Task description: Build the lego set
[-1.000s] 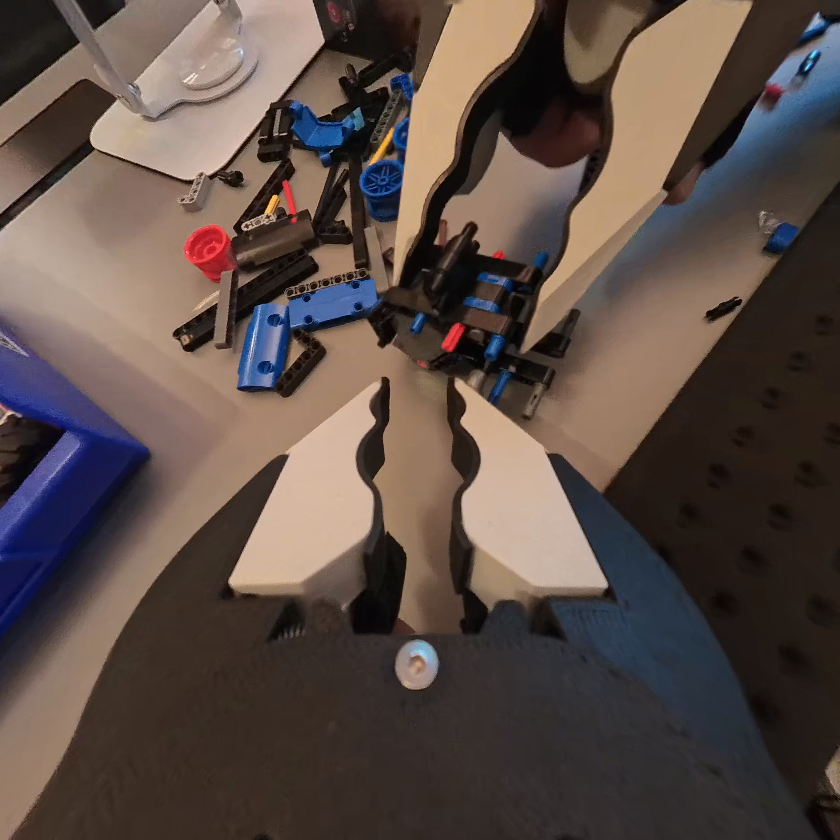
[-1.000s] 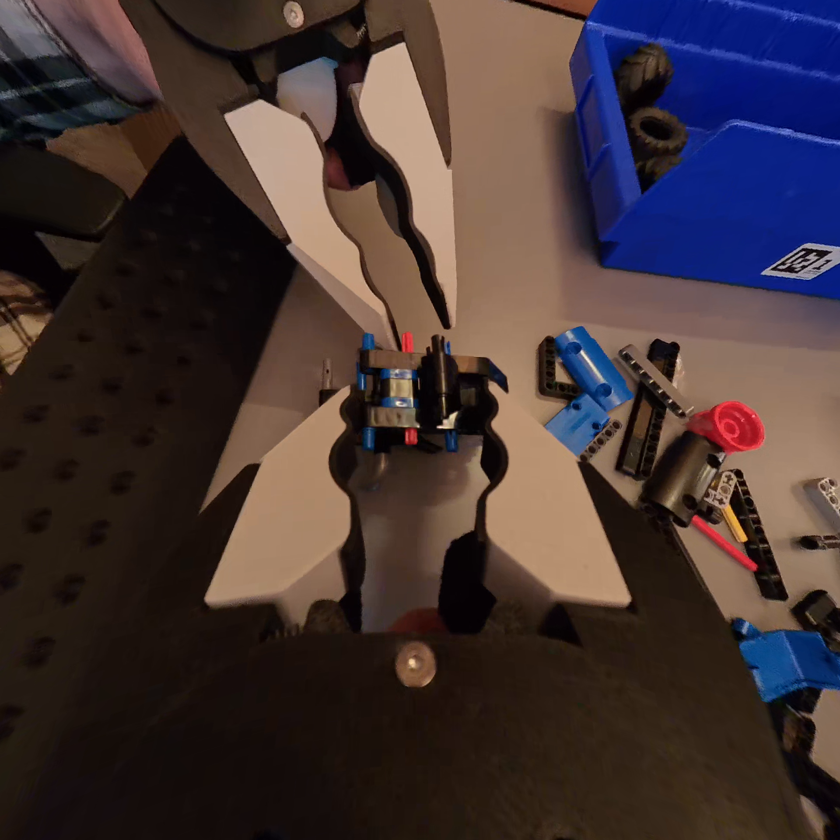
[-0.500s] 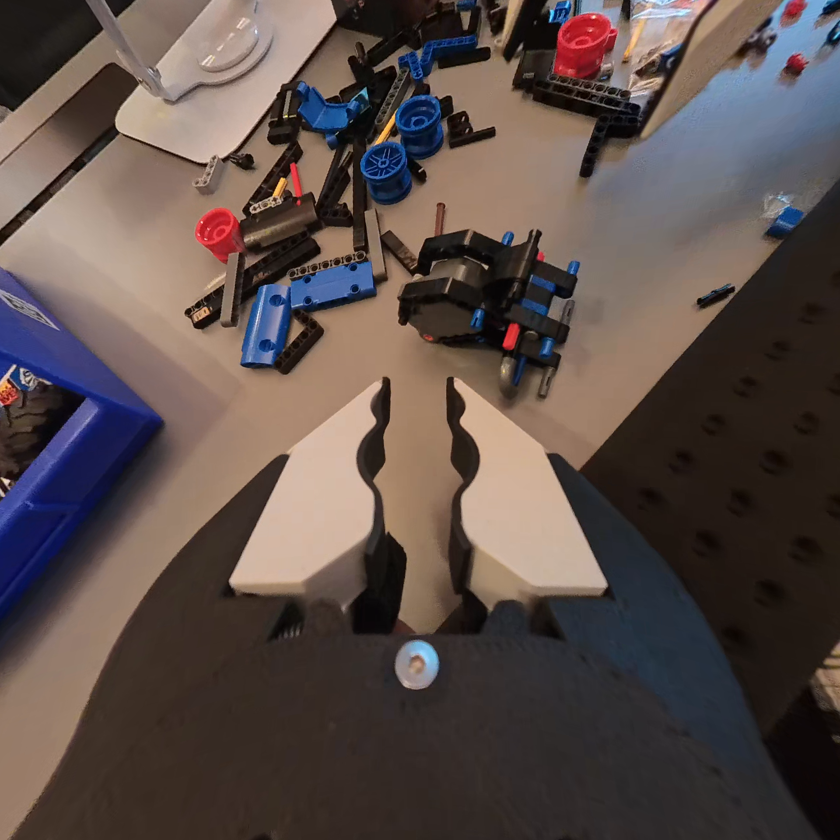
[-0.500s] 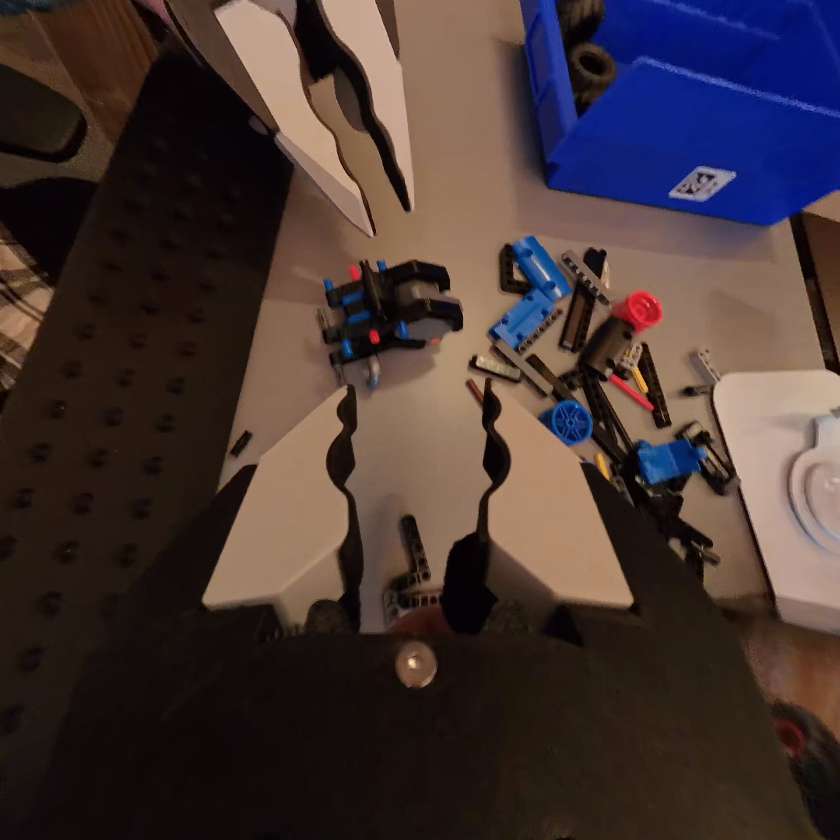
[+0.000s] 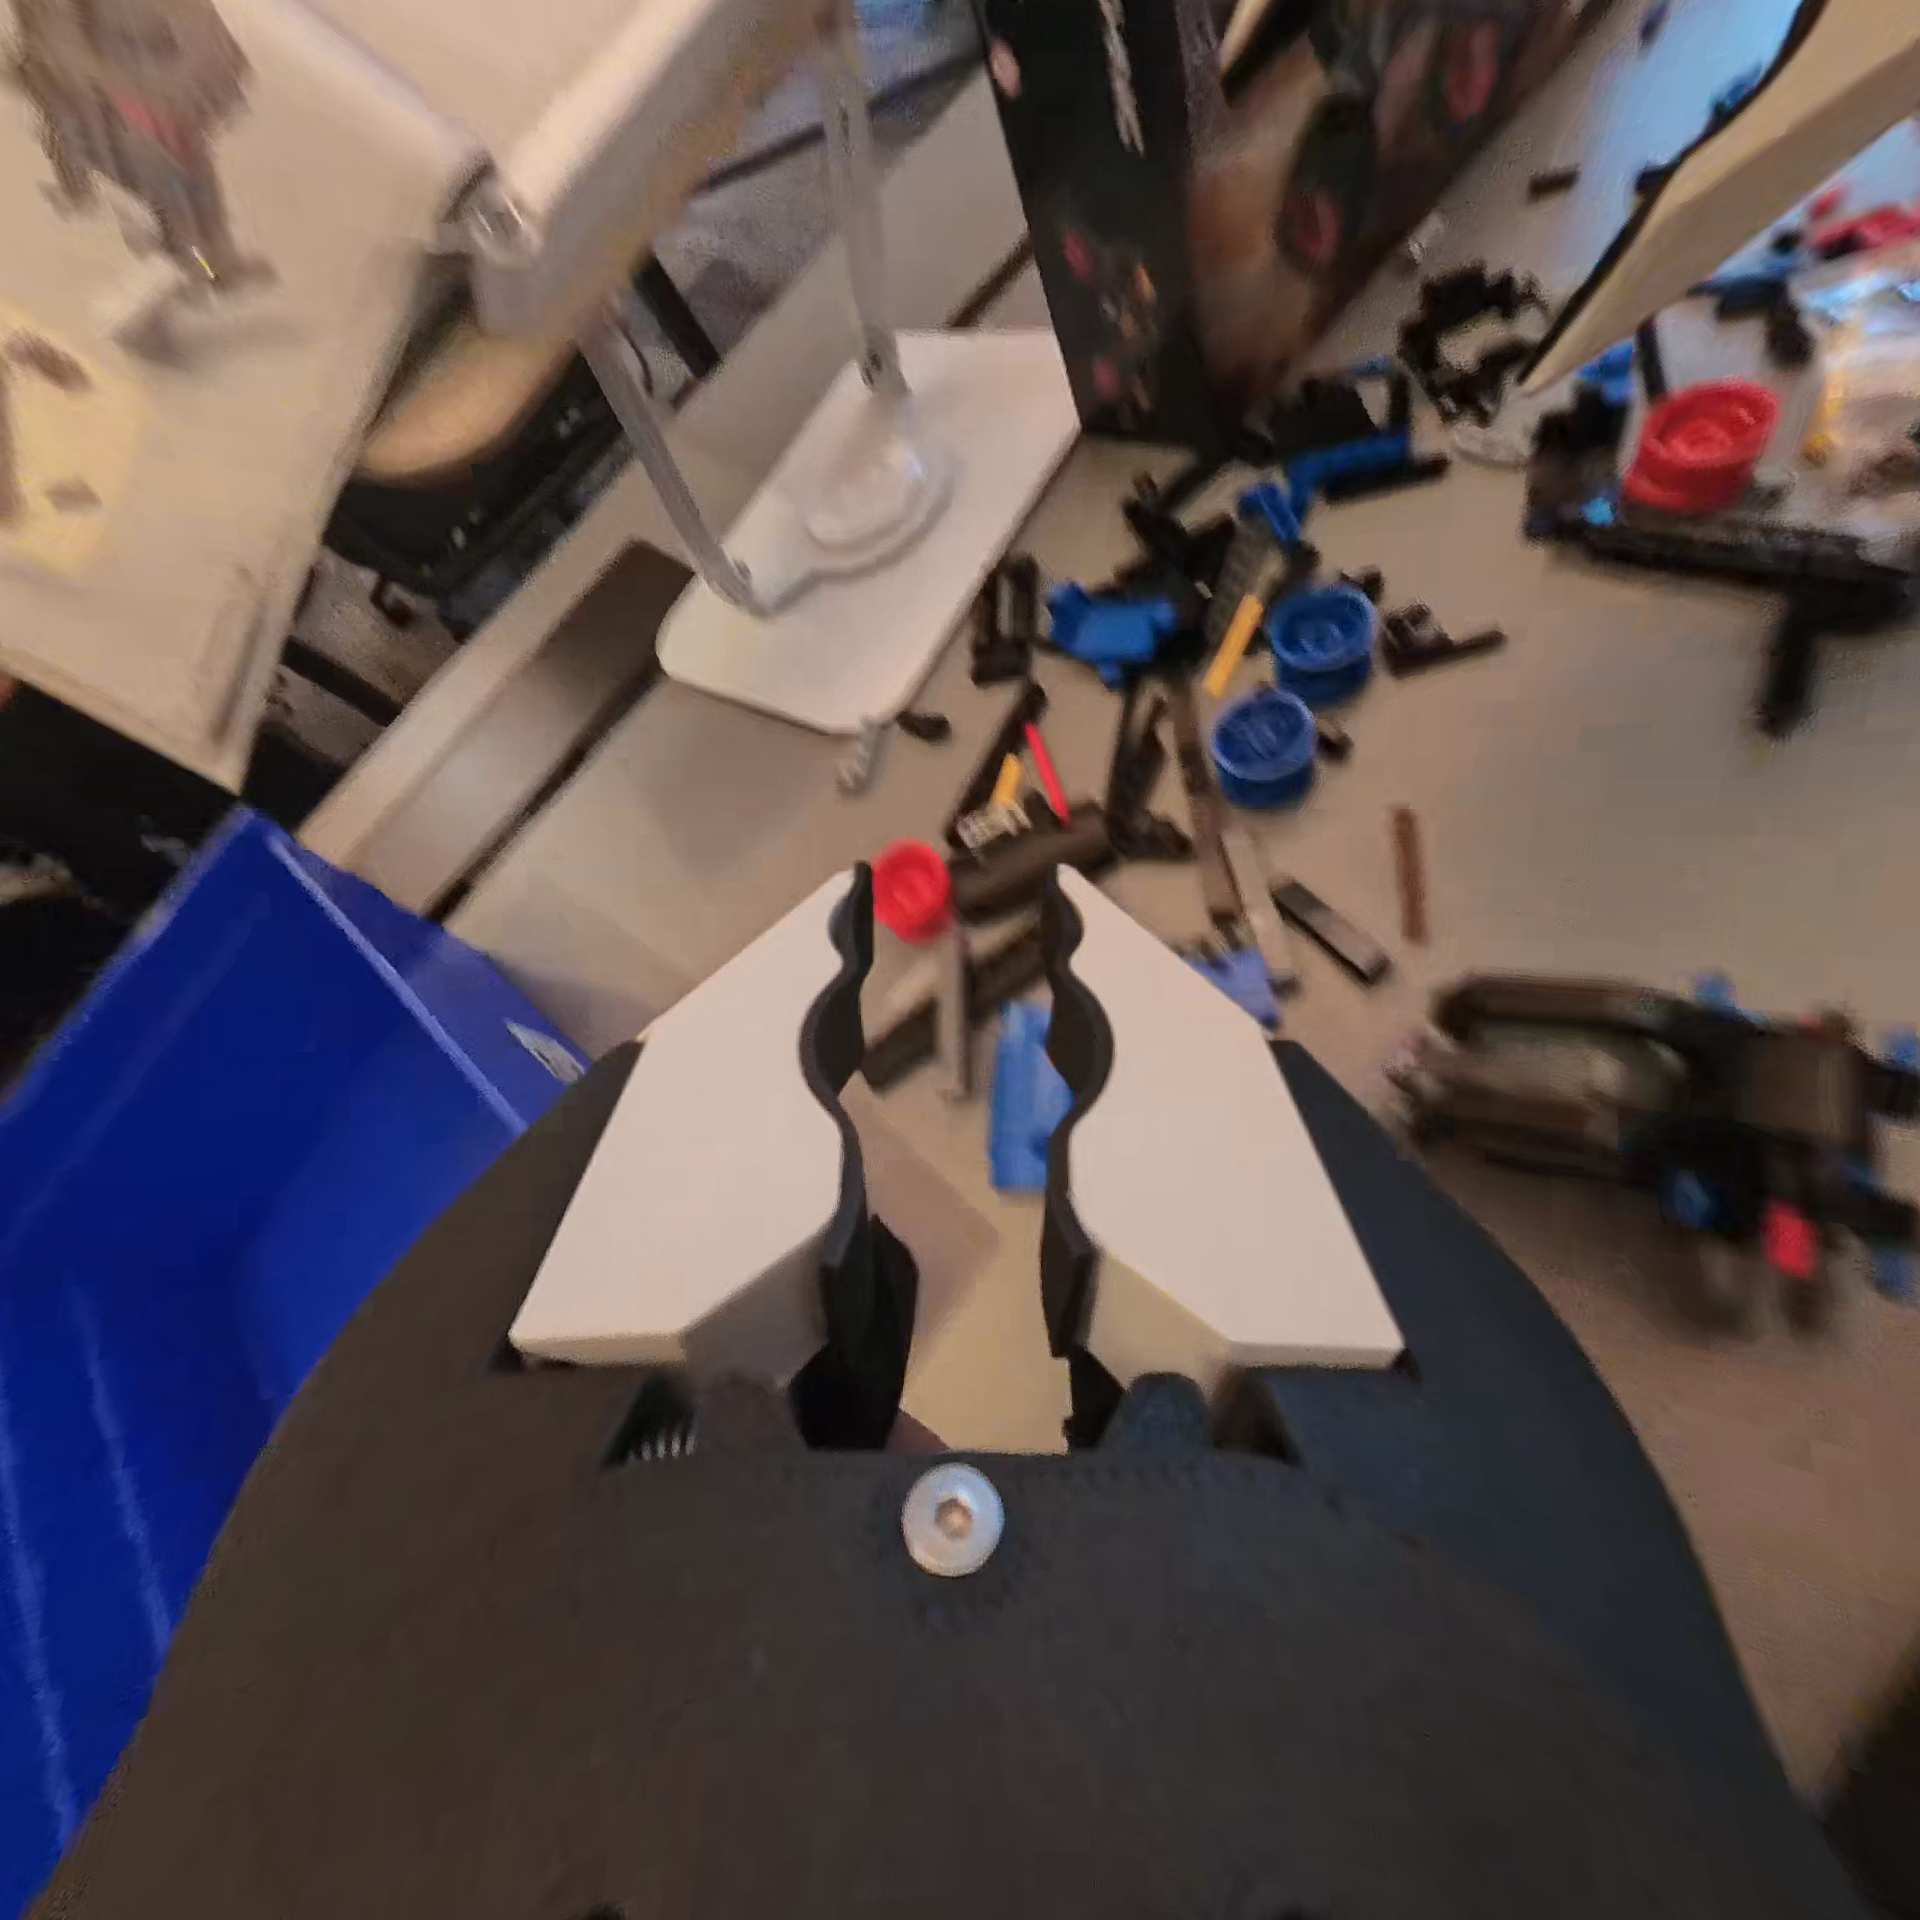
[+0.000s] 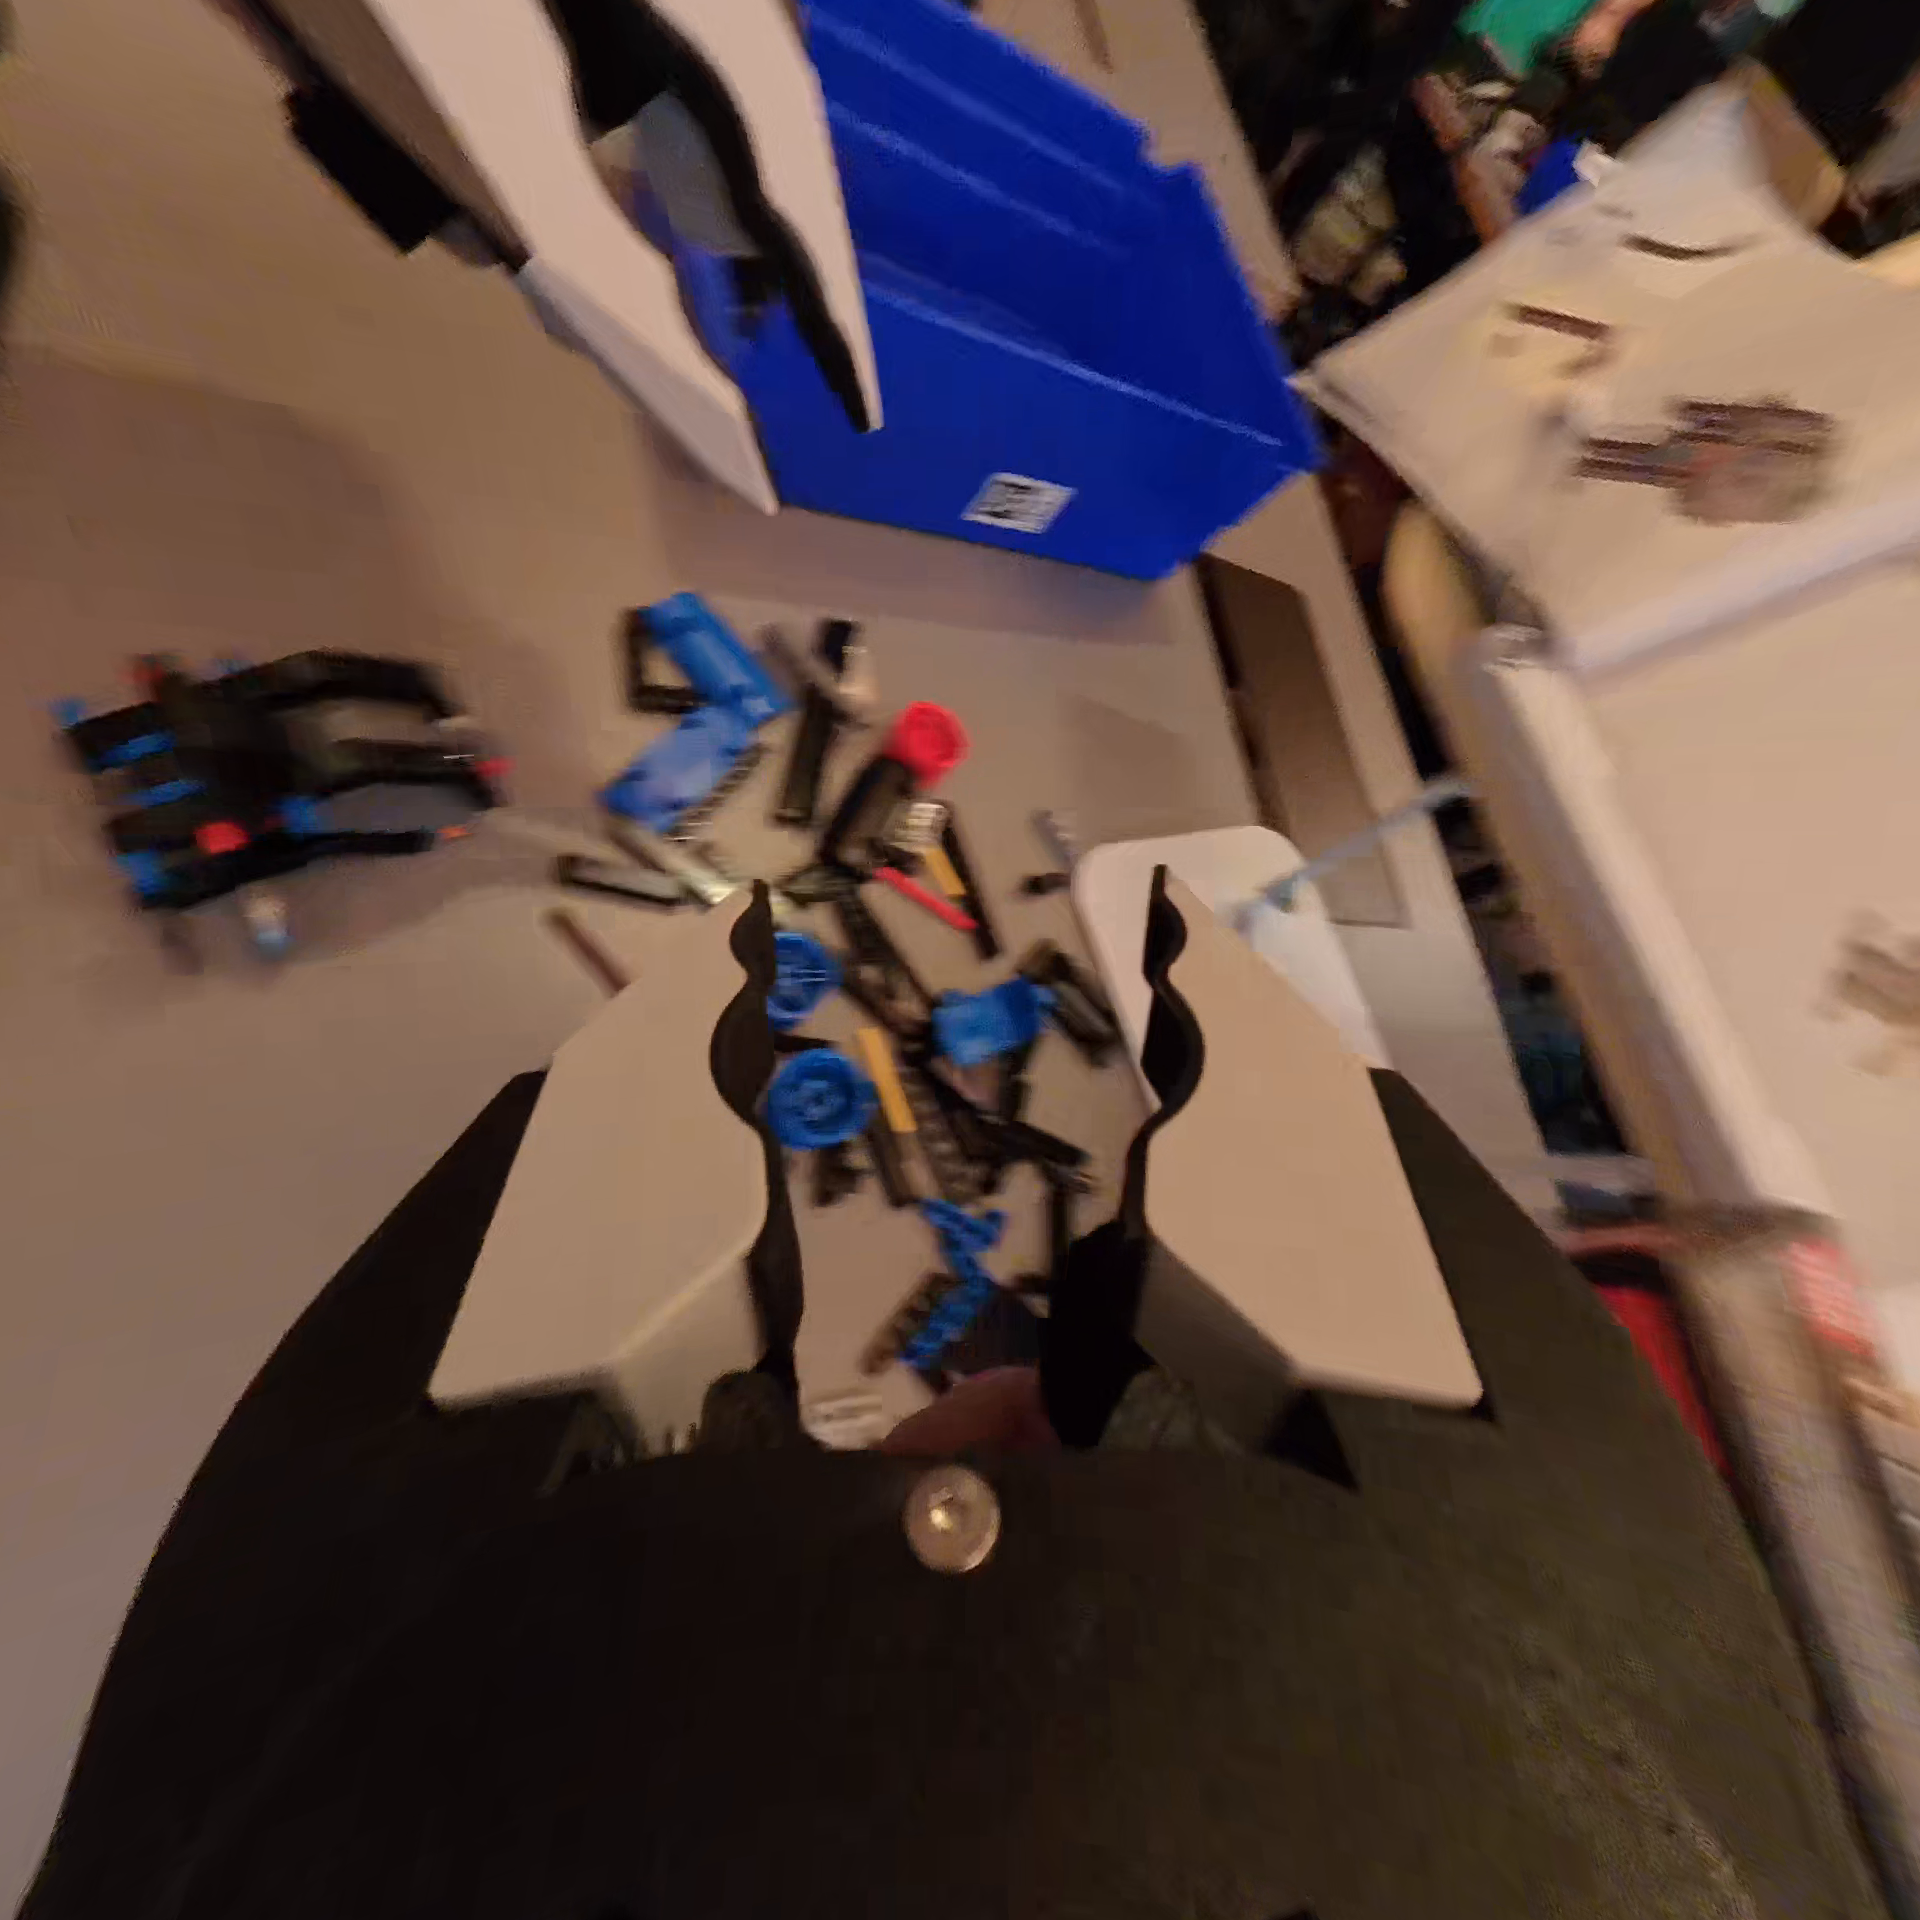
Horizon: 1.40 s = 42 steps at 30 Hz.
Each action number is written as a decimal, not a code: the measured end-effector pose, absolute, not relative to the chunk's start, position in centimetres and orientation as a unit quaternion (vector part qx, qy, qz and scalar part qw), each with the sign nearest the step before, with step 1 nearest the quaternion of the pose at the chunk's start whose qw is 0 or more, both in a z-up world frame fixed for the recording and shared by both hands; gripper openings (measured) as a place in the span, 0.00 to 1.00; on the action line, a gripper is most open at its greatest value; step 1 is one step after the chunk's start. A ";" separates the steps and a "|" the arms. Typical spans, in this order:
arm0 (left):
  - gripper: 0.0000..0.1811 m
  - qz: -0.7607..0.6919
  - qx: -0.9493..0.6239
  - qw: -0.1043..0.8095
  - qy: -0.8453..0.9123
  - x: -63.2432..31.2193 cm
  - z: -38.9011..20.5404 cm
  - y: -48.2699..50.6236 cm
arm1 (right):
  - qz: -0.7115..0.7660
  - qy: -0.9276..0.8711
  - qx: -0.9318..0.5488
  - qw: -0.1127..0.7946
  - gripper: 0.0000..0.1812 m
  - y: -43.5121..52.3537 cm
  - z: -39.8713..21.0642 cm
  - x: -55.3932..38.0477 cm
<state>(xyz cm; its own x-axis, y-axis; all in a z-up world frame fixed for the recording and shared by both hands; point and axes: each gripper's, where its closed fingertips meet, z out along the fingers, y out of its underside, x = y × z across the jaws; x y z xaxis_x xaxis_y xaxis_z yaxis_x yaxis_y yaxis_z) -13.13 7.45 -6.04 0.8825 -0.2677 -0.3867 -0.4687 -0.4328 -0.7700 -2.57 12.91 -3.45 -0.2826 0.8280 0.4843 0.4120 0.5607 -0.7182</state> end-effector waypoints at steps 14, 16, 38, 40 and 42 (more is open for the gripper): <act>0.17 0.272 -0.754 0.515 0.304 -19.6 1.5 23.5 | 0.111 -0.659 -0.527 0.525 0.38 38.2 8.4 -7.6; 0.17 0.306 -0.748 0.490 0.328 -20.8 1.4 24.6 | 0.095 -0.669 -0.524 0.519 0.39 39.6 8.0 -8.7; 0.00 0.281 -0.753 0.455 0.383 -17.9 -1.2 23.2 | 0.030 -0.645 -0.493 0.583 0.00 43.7 9.0 -9.4; 0.00 0.285 -0.746 0.457 0.392 -17.6 -0.7 23.0 | 0.035 -0.645 -0.492 0.584 0.00 43.5 9.3 -9.2; 0.00 0.257 -0.746 0.470 0.395 -16.8 0.0 23.0 | 0.047 -0.644 -0.492 0.584 0.00 43.2 9.5 -9.0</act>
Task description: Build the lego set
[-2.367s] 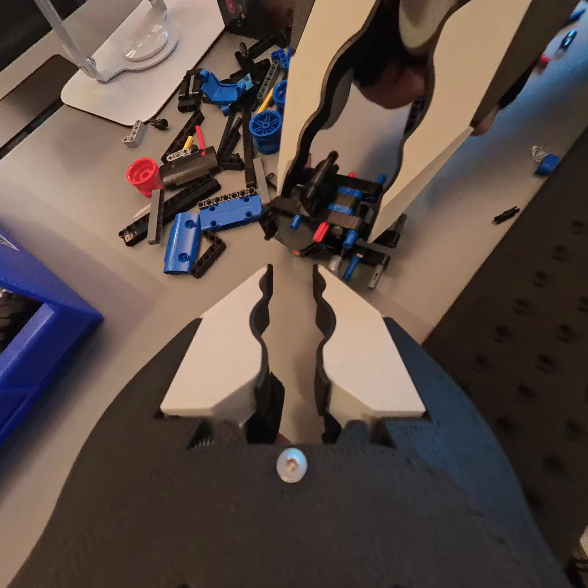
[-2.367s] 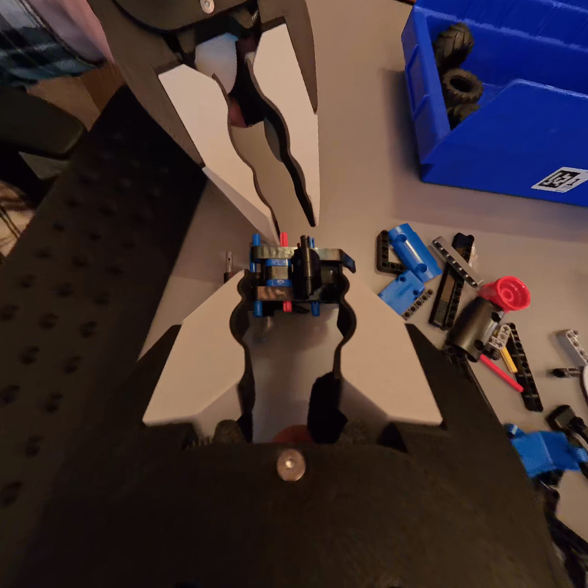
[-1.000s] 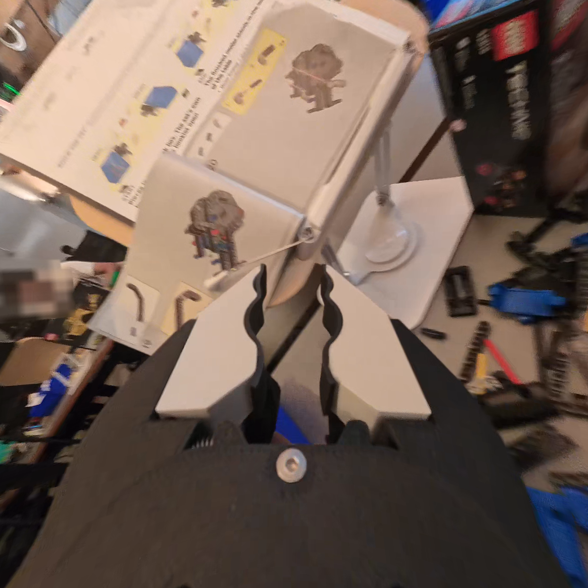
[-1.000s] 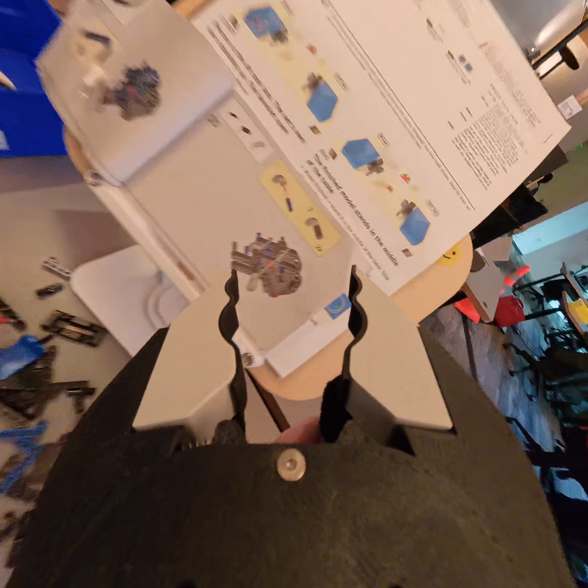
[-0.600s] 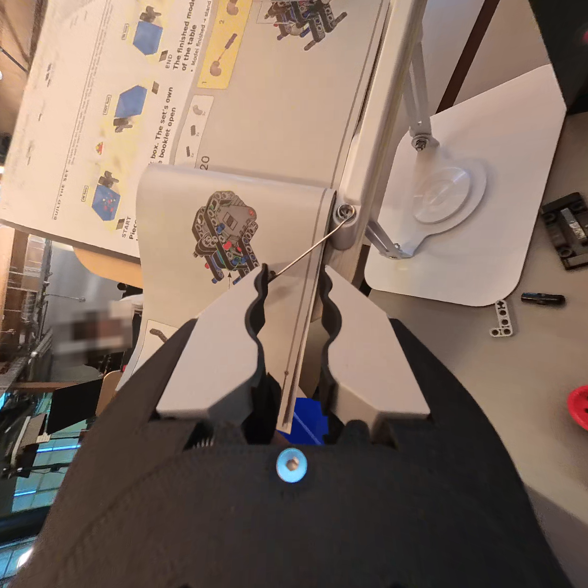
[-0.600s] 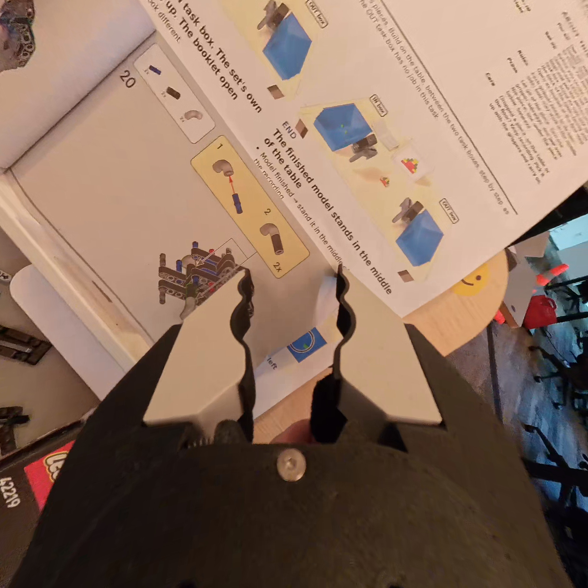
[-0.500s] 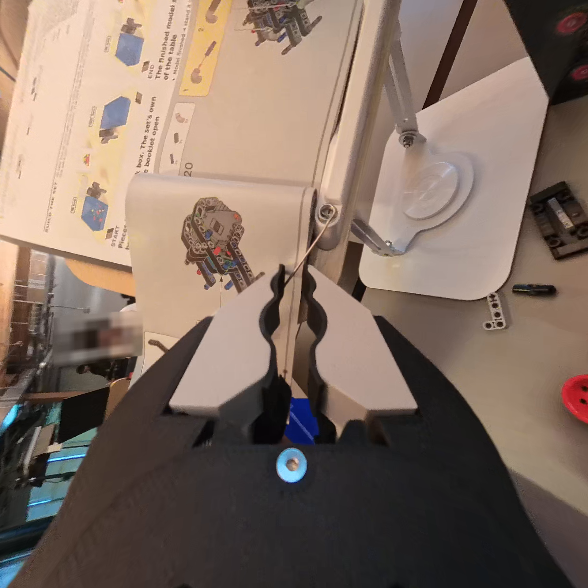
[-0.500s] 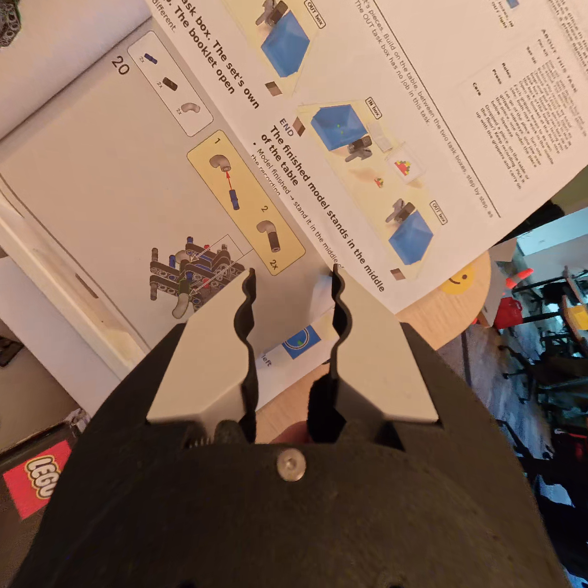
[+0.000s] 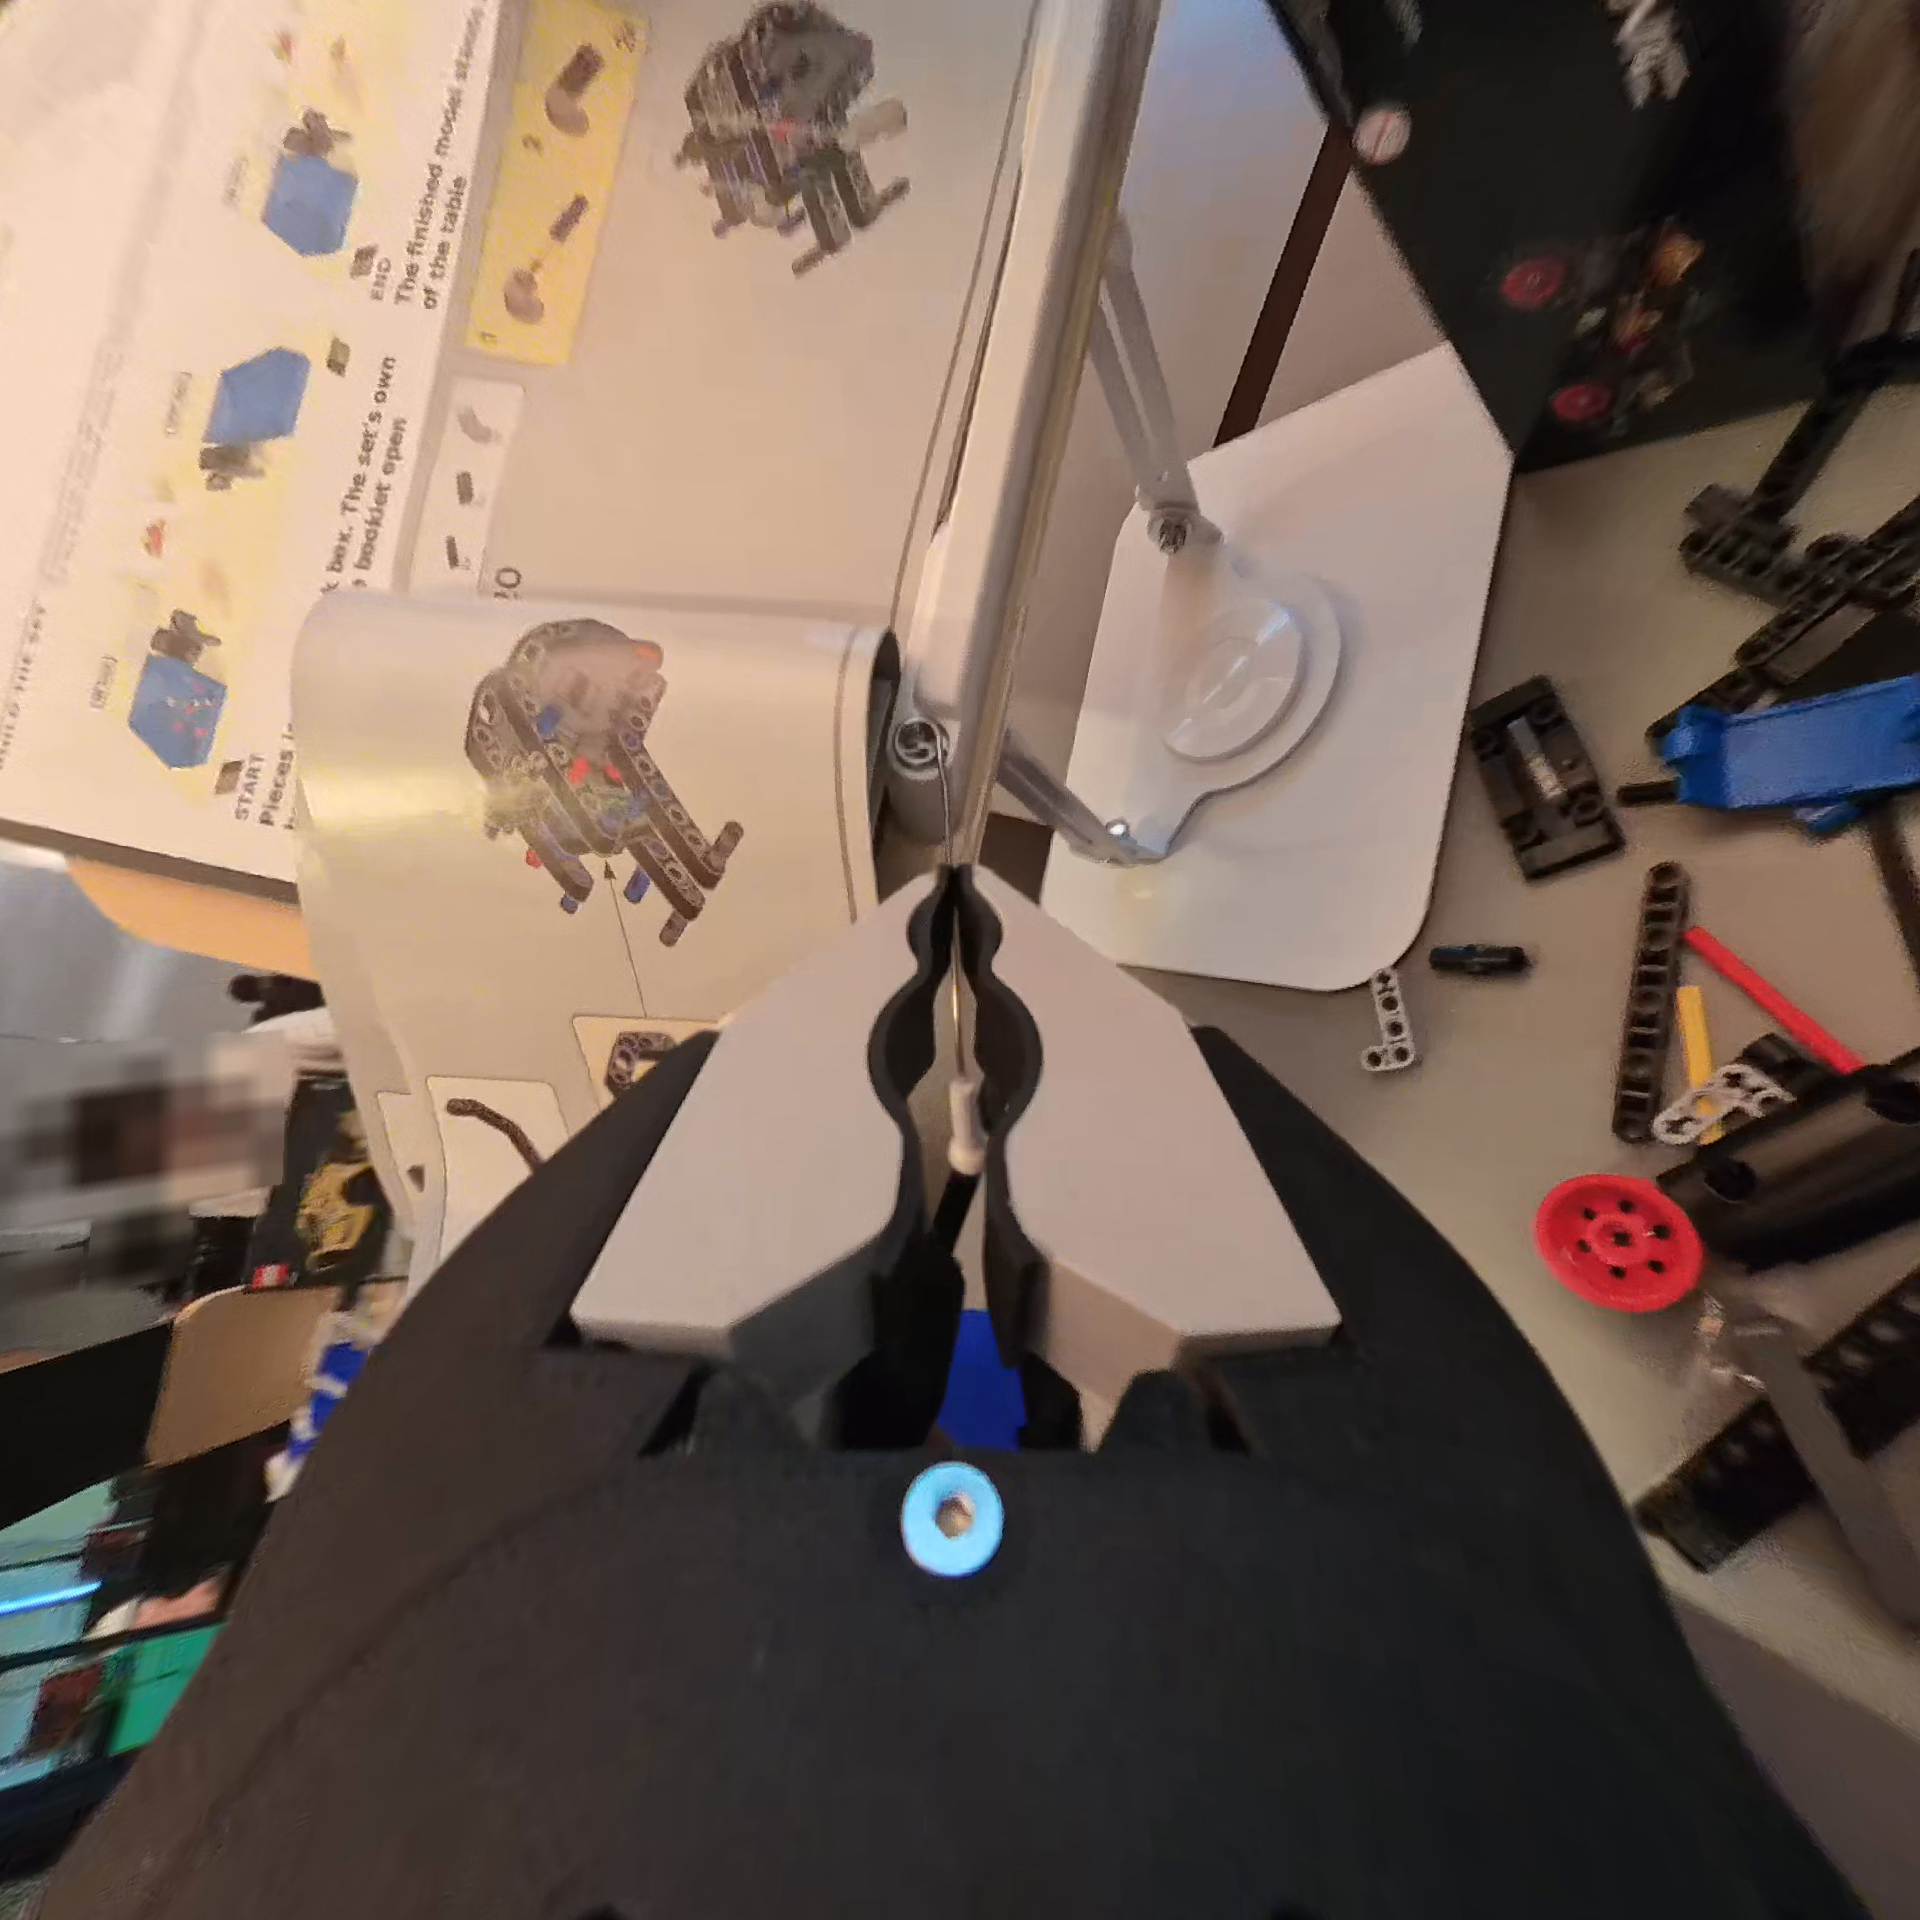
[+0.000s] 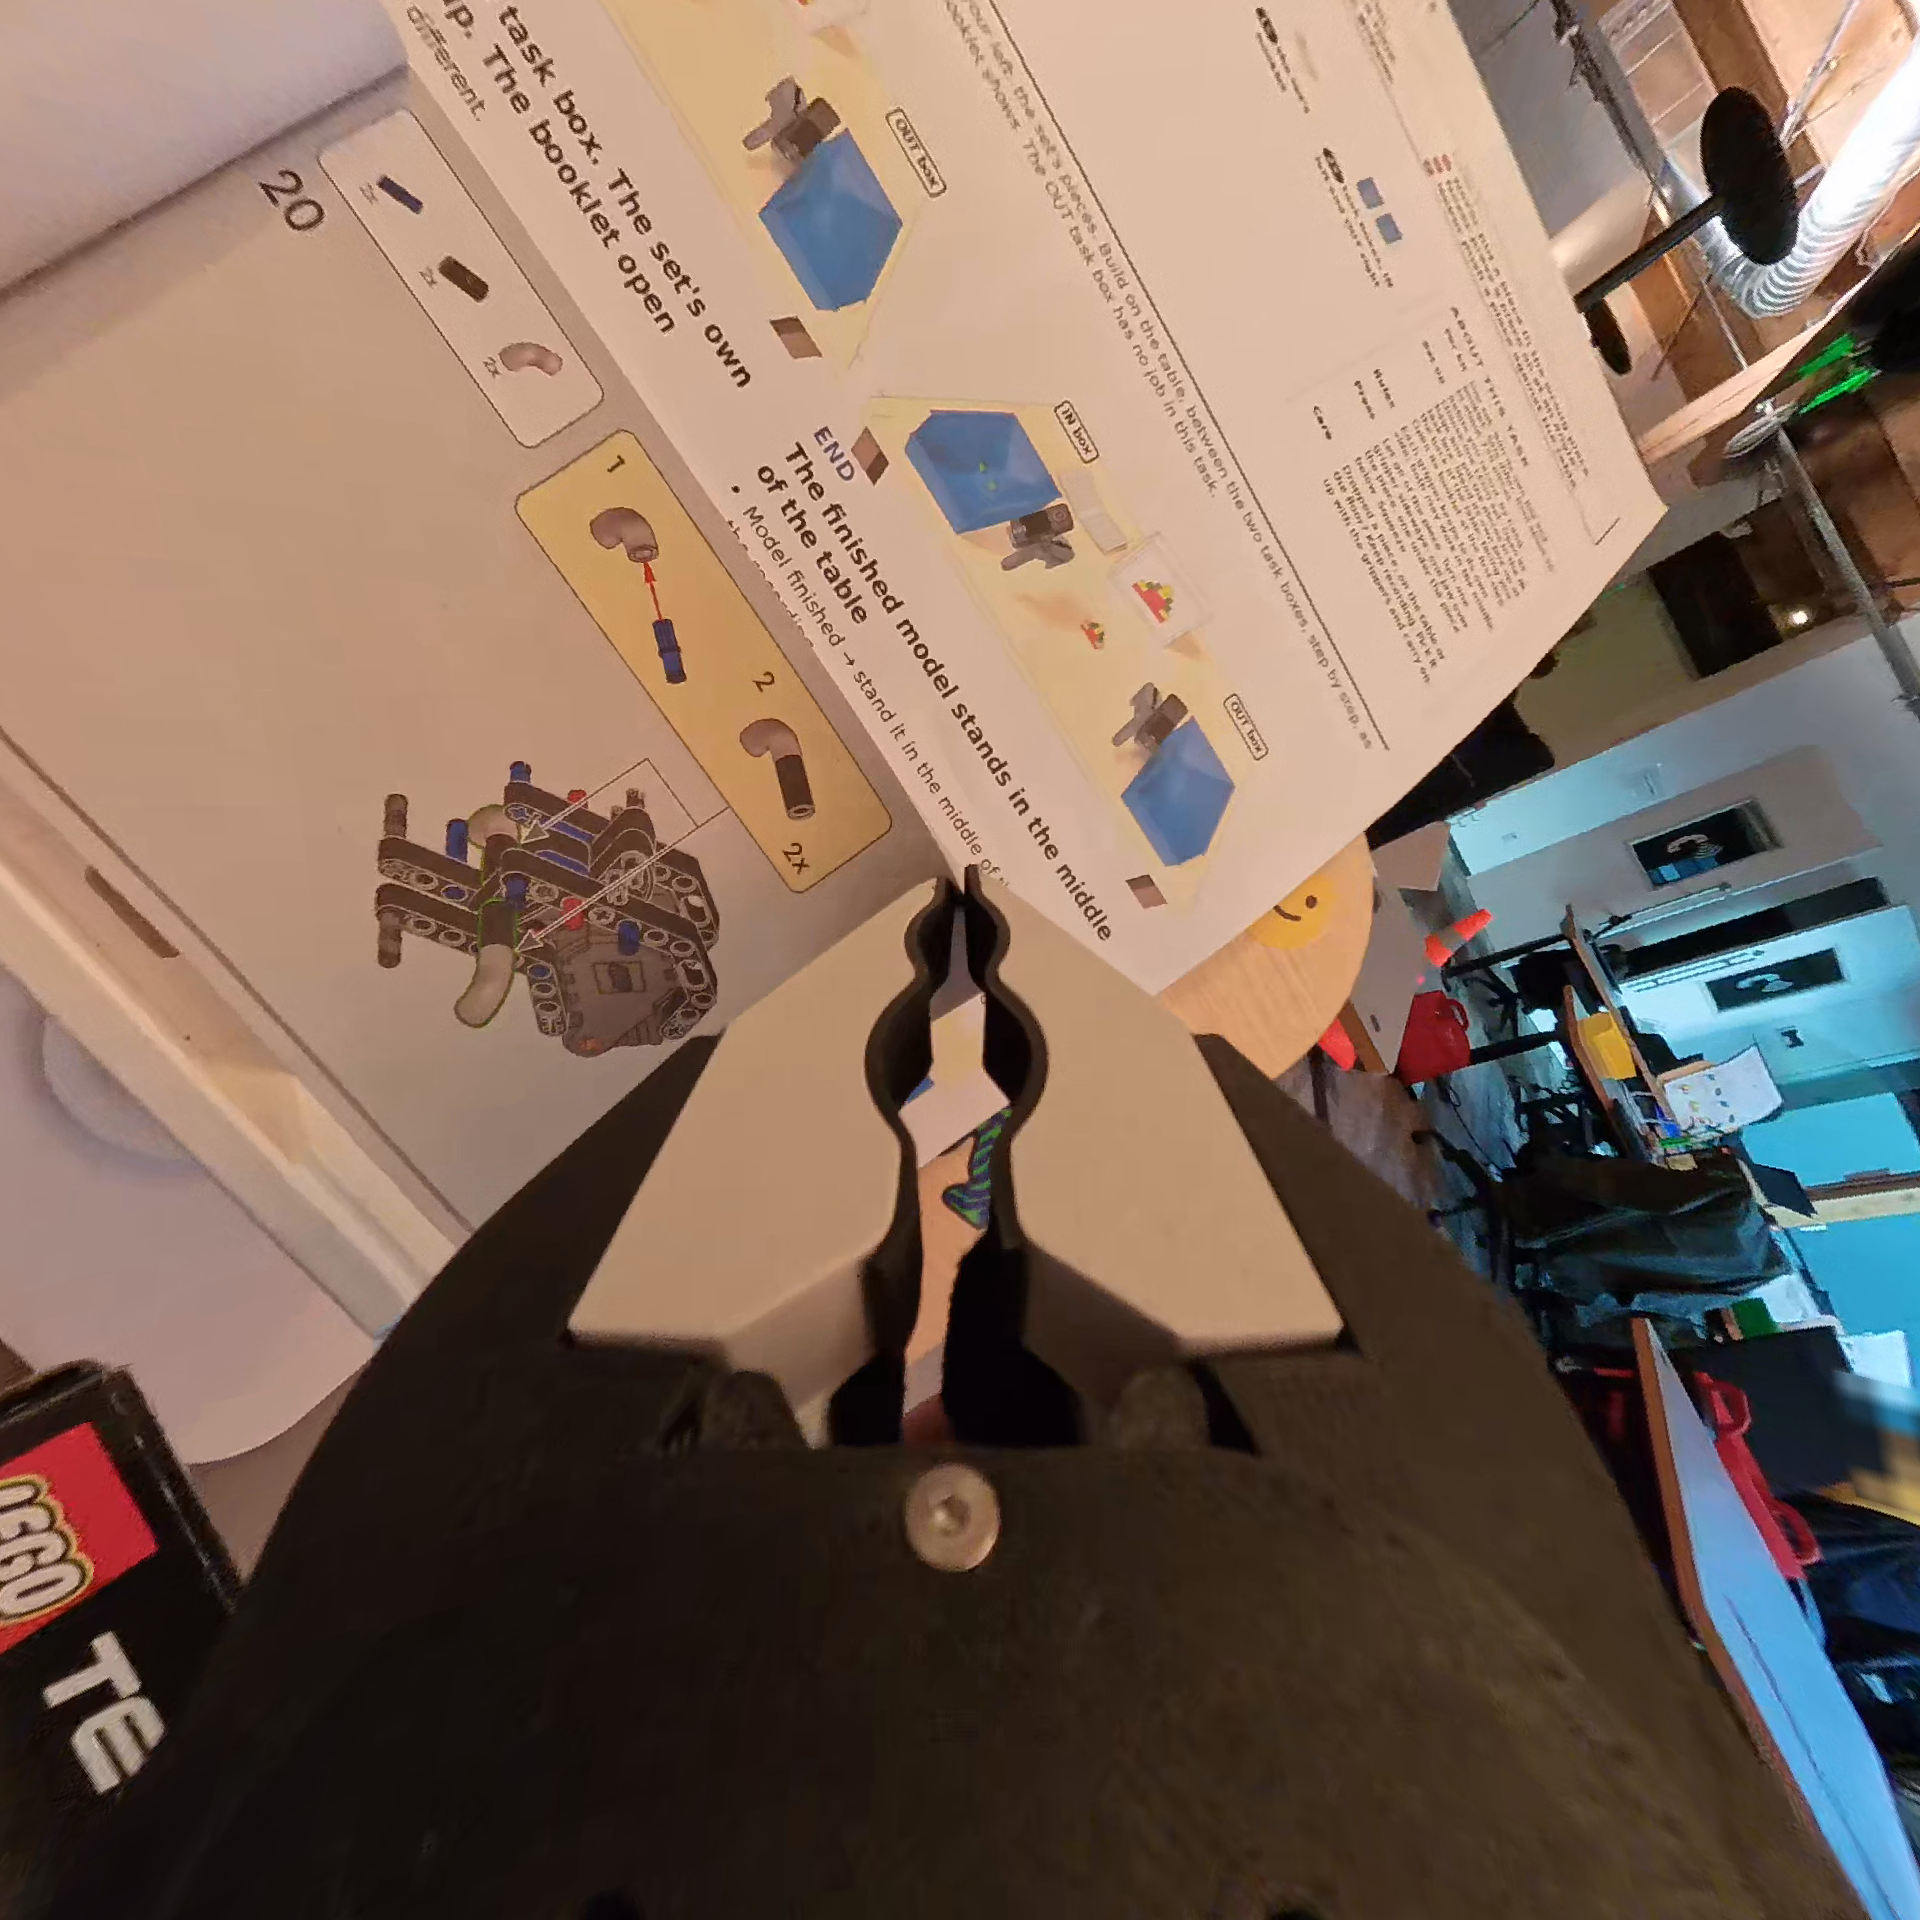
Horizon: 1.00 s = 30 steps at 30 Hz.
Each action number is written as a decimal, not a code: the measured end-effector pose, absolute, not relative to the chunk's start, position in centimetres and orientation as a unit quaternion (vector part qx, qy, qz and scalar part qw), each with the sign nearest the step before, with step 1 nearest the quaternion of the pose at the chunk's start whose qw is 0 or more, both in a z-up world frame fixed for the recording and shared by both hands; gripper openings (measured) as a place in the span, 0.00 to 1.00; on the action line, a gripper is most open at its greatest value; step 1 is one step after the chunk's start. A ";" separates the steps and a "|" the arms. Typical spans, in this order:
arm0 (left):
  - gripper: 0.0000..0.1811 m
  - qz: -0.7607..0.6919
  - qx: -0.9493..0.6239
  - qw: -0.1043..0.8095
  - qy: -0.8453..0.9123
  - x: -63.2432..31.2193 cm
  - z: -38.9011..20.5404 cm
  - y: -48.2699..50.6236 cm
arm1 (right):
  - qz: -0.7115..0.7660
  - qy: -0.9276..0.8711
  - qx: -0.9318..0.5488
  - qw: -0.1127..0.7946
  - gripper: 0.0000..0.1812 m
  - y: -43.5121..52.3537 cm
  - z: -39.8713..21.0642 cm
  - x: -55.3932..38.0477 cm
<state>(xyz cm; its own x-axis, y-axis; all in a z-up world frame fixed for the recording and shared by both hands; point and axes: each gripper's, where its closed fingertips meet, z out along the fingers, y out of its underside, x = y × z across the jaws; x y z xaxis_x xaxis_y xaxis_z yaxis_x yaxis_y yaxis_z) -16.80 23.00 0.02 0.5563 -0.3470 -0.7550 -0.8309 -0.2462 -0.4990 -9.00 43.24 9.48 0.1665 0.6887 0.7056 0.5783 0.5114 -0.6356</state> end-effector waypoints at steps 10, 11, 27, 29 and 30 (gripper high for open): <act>0.06 0.277 -0.727 0.505 0.374 -17.2 2.9 25.3 | 0.071 -0.675 -0.503 0.536 0.23 42.8 6.7 -8.9; 0.06 0.270 -0.732 0.502 0.373 -17.3 2.6 25.7 | 0.076 -0.674 -0.506 0.532 0.21 42.8 6.5 -9.1; 0.06 0.262 -0.738 0.495 0.378 -18.0 1.8 26.5 | 0.128 -0.670 -0.527 0.507 0.09 43.0 6.5 -9.6; 0.07 0.262 -0.738 0.493 0.379 -18.0 1.8 26.5 | 0.128 -0.678 -0.525 0.498 0.03 42.5 6.2 -9.7; 0.07 0.262 -0.738 0.492 0.379 -18.0 1.8 26.4 | 0.123 -0.681 -0.521 0.499 0.02 42.3 6.2 -9.7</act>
